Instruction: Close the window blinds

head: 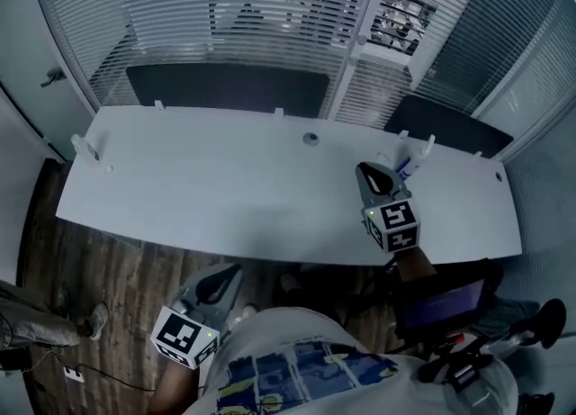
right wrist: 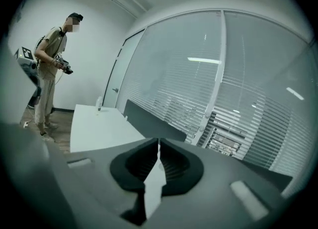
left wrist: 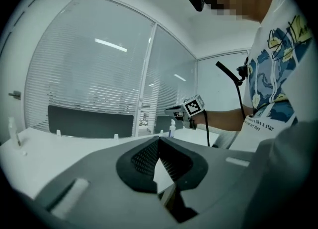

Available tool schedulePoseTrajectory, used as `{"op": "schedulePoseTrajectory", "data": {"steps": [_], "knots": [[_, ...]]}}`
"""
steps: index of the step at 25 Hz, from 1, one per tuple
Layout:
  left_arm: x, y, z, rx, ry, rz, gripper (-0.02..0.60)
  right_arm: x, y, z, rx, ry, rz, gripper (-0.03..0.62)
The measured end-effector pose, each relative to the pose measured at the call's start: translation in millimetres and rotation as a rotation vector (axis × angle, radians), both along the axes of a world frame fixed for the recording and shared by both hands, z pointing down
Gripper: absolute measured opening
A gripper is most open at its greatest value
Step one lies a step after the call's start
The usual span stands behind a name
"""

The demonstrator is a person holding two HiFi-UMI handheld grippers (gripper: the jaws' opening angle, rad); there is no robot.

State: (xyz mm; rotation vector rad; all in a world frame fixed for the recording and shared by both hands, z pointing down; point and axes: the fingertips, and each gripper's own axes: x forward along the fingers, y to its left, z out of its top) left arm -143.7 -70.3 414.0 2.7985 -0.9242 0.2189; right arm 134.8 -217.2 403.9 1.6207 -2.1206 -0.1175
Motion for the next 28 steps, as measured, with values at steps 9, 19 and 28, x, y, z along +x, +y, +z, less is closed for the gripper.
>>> {"op": "schedulePoseTrajectory", "data": {"steps": [9,19,28], "knots": [[-0.4,-52.8,-15.8,0.011,0.021,-0.217,0.002,83.3,-220.5,-51.0,0.059,-0.103,0.105,0.051],[0.8,-76.8,-3.1,-0.051,-0.013,-0.392,0.002,163.4,-369.6,-51.7,0.051,-0.265,0.332,0.118],[2.3,-83.0,5.9,-0.088,-0.049,-0.456,0.002,174.5,-404.7,-53.5,0.101,-0.349,0.414,0.124]]}}
